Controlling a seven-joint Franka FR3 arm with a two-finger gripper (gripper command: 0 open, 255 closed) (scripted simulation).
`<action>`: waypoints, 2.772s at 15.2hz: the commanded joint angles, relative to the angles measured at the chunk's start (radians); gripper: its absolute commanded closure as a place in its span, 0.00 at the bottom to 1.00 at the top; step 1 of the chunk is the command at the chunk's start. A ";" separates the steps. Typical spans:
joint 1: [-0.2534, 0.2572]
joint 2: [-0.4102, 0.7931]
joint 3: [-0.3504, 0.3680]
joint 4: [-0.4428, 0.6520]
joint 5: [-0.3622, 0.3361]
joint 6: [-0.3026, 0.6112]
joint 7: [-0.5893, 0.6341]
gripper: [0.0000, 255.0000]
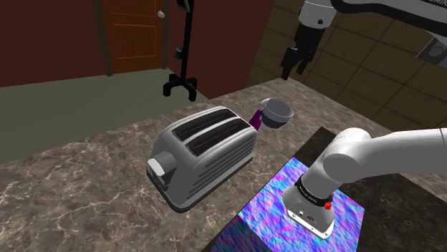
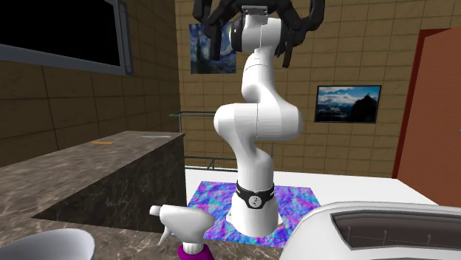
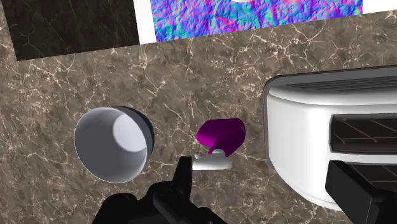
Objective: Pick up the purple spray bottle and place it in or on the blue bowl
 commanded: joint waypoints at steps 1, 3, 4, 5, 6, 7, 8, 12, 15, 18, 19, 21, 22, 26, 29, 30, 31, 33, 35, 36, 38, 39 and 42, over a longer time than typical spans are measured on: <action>0.000 0.000 0.000 0.000 0.000 0.000 0.000 0.00; -0.031 0.041 -0.020 -0.026 0.018 0.052 0.052 0.00; -0.046 0.062 -0.030 -0.038 0.028 0.078 0.077 0.00; -0.060 0.083 -0.040 -0.050 0.038 0.105 0.101 0.00; -0.075 0.105 -0.050 -0.061 0.047 0.132 0.125 0.00; -0.089 0.127 -0.061 -0.072 0.058 0.158 0.148 0.00; -0.102 0.150 -0.072 -0.083 0.068 0.185 0.171 0.00; -0.153 0.244 -0.116 -0.124 0.113 0.296 0.253 0.00; -0.186 0.318 -0.152 -0.152 0.153 0.380 0.307 0.00; -0.216 0.396 -0.188 -0.178 0.200 0.466 0.351 0.00; -0.225 0.423 -0.200 -0.186 0.218 0.495 0.364 0.00; -0.241 0.478 -0.225 -0.202 0.257 0.552 0.385 0.00; -0.248 0.507 -0.238 -0.209 0.279 0.581 0.394 0.00; -0.263 0.597 -0.272 -0.236 0.358 0.676 0.406 0.00; -0.256 0.618 -0.267 -0.259 0.374 0.720 0.396 0.00; -0.253 0.626 -0.266 -0.267 0.380 0.734 0.393 0.00; -0.250 0.633 -0.265 -0.274 0.387 0.749 0.389 0.00; -0.246 0.646 -0.262 -0.285 0.397 0.772 0.383 0.00; -0.246 0.646 -0.262 -0.285 0.397 0.772 0.383 0.00; -0.246 0.646 -0.262 -0.285 0.397 0.772 0.383 0.00; -0.246 0.646 -0.262 -0.285 0.397 0.772 0.383 0.00; -0.246 0.646 -0.262 -0.285 0.397 0.772 0.383 0.00; -0.246 0.646 -0.262 -0.285 0.397 0.772 0.383 1.00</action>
